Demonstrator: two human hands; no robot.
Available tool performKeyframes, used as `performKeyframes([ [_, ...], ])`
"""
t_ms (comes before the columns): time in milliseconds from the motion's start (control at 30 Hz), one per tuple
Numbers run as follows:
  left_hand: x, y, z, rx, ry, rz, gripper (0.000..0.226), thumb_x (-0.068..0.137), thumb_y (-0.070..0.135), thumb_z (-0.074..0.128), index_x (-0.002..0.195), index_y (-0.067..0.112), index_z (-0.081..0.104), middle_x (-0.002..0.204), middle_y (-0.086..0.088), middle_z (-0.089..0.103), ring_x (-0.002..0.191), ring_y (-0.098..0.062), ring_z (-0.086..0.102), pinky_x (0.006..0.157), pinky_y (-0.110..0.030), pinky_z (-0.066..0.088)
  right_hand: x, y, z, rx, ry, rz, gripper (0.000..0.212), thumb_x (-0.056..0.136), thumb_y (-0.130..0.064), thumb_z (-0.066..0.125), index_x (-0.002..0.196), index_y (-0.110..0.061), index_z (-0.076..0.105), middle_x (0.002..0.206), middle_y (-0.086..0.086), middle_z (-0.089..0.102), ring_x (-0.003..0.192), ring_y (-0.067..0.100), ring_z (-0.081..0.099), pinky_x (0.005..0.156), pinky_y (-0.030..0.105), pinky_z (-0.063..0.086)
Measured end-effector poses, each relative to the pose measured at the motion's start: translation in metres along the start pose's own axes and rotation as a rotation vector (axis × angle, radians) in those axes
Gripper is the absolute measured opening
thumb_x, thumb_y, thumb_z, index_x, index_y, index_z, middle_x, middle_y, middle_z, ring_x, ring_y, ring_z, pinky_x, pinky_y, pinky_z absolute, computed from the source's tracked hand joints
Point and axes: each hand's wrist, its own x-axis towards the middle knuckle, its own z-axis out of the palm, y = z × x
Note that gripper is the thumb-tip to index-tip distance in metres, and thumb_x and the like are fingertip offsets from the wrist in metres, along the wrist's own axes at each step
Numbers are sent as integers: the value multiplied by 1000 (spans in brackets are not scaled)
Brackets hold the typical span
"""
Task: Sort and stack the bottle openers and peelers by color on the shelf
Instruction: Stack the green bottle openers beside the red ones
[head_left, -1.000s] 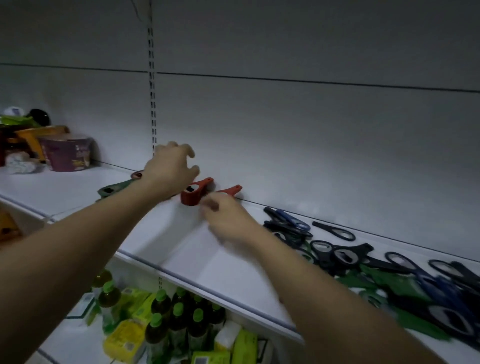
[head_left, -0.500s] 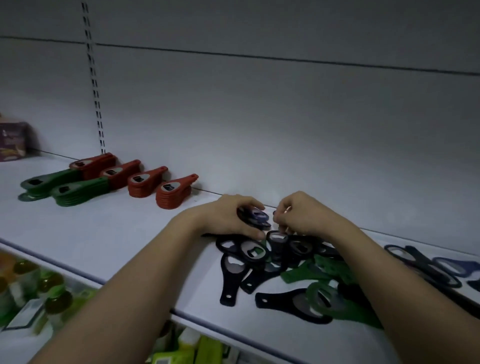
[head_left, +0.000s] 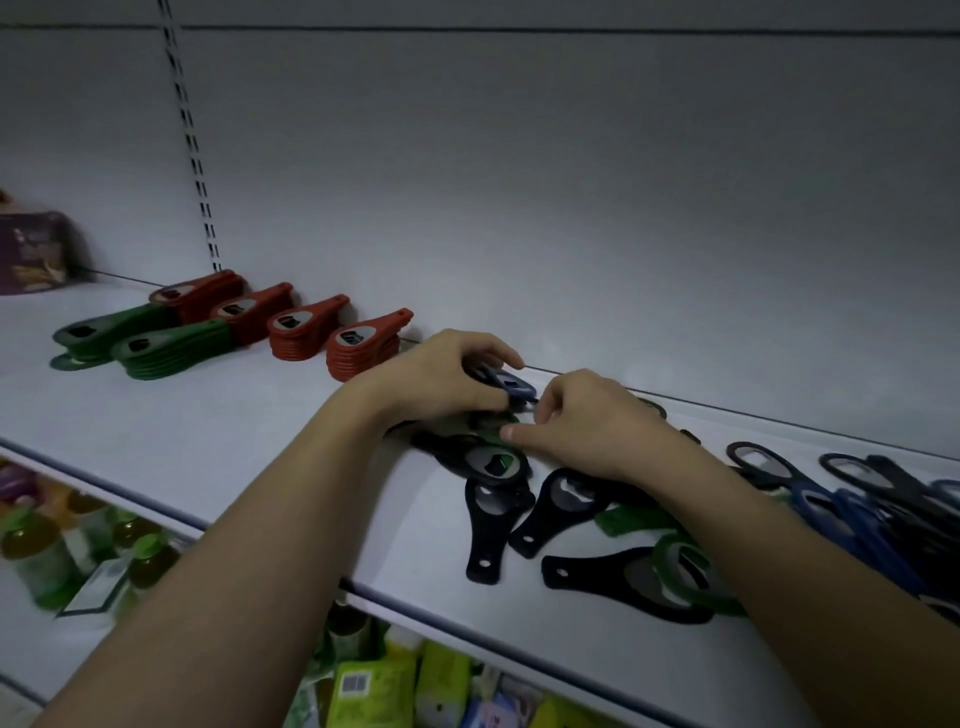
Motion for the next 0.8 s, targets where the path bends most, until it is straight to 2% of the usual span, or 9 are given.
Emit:
performKeyframes([
  [67, 1, 1, 1, -13, 57, 36, 31, 84, 19, 70, 113, 30, 69, 108, 12, 68, 97, 2, 64, 84, -13, 48, 3, -2, 4, 37, 6, 5, 49, 79, -57, 69, 87, -8, 68, 85, 7, 69, 79, 25, 63, 75, 39, 52],
  [167, 5, 1, 2, -28, 74, 50, 22, 88, 25, 70, 109, 28, 71, 104, 13, 70, 92, 4, 64, 80, -11, 47, 8, -9, 14, 16, 13, 3, 46, 74, -65, 64, 67, -23, 46, 72, -4, 54, 78, 23, 55, 72, 37, 44],
  [267, 8, -1, 3, -40, 48, 32, 20, 89, 25, 68, 109, 27, 71, 104, 9, 72, 96, 0, 65, 82, -11, 48, 13, -12, 16, 46, -43, -11, 42, 77, -52, 66, 64, -24, 38, 69, -4, 49, 79, 25, 54, 77, 38, 46],
  [400, 6, -2, 5, -10, -12, 15, 26, 89, 15, 69, 114, 22, 70, 107, 6, 71, 101, -5, 64, 84, -11, 49, 14, -5, 3, 132, -95, -11, 40, 82, -30, 72, 60, -20, 40, 53, -4, 39, 49, 15, 40, 47, 26, 32],
  [467, 5, 0, 5, -12, -5, 12, 25, 89, 18, 69, 114, 22, 70, 107, 6, 71, 101, -5, 64, 79, -6, 47, 13, -1, 3, 174, -41, -49, 28, 83, -25, 73, 70, -16, 49, 59, -2, 45, 53, 16, 45, 48, 27, 34],
  [533, 1, 8, 4, -44, 98, 30, 21, 91, 26, 67, 112, 25, 71, 106, 10, 72, 100, -1, 65, 77, -4, 46, 10, 1, 0, 250, 70, -87, 16, 84, -23, 73, 87, -17, 59, 76, 0, 59, 68, 17, 56, 58, 27, 41],
  [600, -4, 24, 2, -186, 167, 70, 21, 95, 31, 62, 114, 25, 70, 107, 13, 72, 97, 7, 64, 76, -5, 46, 6, 8, -16, 405, 180, -146, 11, 85, -19, 73, 94, -23, 68, 82, 1, 68, 65, 11, 58, 59, 22, 42],
  [700, -3, 57, 11, -304, -10, 138, 25, 92, 24, 68, 114, 14, 70, 99, -1, 75, 80, -2, 68, 69, -14, 52, -2, 31, -54, 470, 255, -262, 14, 84, -12, 74, 95, -22, 75, 81, 2, 71, 55, 2, 56, 52, 13, 42],
  [800, 20, 91, 32, -273, -100, 199, 16, 89, 8, 70, 103, 0, 69, 87, -14, 75, 66, -12, 65, 60, -21, 53, -12, 62, -86, 533, 297, -268, 23, 85, -8, 74, 106, -18, 68, 100, 5, 66, 68, 11, 63, 59, 17, 52],
])
